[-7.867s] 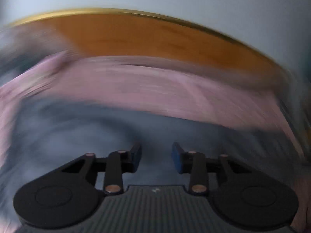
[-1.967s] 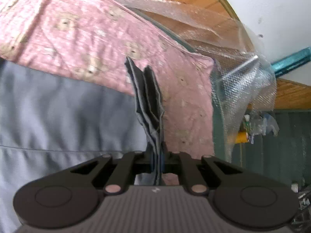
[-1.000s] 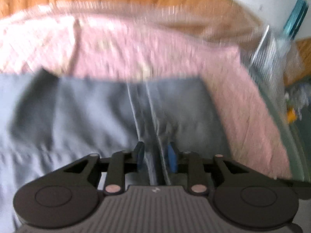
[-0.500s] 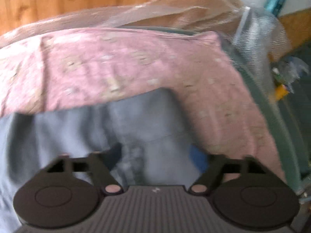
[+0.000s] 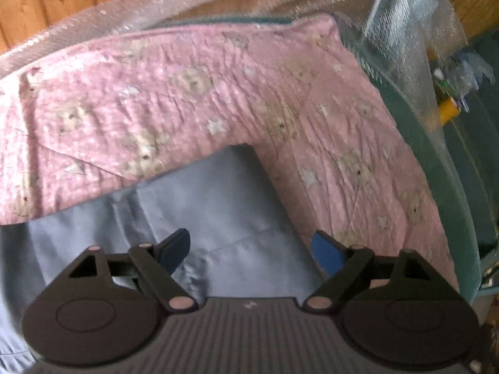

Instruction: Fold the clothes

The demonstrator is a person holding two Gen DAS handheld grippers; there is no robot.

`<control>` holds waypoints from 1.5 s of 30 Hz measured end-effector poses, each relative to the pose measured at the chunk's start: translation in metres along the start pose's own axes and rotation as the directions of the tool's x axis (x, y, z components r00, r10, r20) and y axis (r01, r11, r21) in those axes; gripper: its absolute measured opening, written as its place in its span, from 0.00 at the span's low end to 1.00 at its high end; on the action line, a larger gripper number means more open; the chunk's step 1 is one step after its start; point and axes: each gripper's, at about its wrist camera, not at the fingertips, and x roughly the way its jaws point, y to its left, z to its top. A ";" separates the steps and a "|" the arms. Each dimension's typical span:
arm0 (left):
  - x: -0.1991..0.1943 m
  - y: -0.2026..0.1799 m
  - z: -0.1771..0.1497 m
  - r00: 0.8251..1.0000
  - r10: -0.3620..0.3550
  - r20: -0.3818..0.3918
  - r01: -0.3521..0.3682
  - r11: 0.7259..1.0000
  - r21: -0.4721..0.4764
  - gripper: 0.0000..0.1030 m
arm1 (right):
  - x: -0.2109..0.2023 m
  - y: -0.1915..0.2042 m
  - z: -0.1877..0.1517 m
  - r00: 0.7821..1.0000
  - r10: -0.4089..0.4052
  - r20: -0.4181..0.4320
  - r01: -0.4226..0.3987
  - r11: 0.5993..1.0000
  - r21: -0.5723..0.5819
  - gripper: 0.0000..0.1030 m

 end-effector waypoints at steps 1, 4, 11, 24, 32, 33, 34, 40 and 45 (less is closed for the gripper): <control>0.005 -0.004 0.001 1.000 0.003 -0.013 -0.003 1.000 0.016 0.85 | -0.002 -0.002 0.001 1.000 0.000 0.004 0.000 1.000 0.013 0.30; 0.020 -0.016 0.005 0.998 0.007 -0.059 -0.002 0.997 0.080 0.85 | -0.020 0.022 0.004 0.997 -0.049 0.066 0.057 0.991 -0.121 0.08; -0.001 -0.009 -0.013 0.997 0.038 -0.061 -0.025 0.980 0.198 0.15 | -0.065 0.151 -0.019 0.954 -0.026 0.297 0.200 0.797 -0.570 0.04; -0.021 0.232 -0.100 0.956 -0.255 0.143 0.289 0.900 -0.326 0.25 | 0.005 0.184 -0.050 0.961 0.239 -0.139 -0.274 0.894 -0.355 0.41; -0.036 0.250 -0.139 0.928 -0.268 0.257 0.355 0.846 -0.398 0.28 | -0.008 0.184 -0.047 0.953 0.207 -0.219 -0.283 0.867 -0.411 0.41; -0.043 0.249 -0.143 0.926 -0.258 0.277 0.355 0.845 -0.399 0.36 | -0.013 0.182 -0.031 0.953 0.236 -0.189 -0.294 0.868 -0.400 0.40; -0.049 0.247 -0.149 0.921 -0.257 0.294 0.363 0.841 -0.402 0.44 | -0.015 0.183 -0.015 0.963 0.229 -0.144 -0.268 0.877 -0.400 0.40; -0.037 0.231 -0.183 0.943 -0.198 0.268 0.307 0.828 -0.469 0.26 | 0.079 0.194 0.057 0.982 0.132 -0.137 -0.178 0.892 -0.415 0.33; -0.040 0.226 -0.195 0.951 -0.140 0.275 0.274 0.795 -0.541 0.26 | 0.103 0.172 0.059 0.974 0.171 -0.147 -0.215 0.903 -0.373 0.30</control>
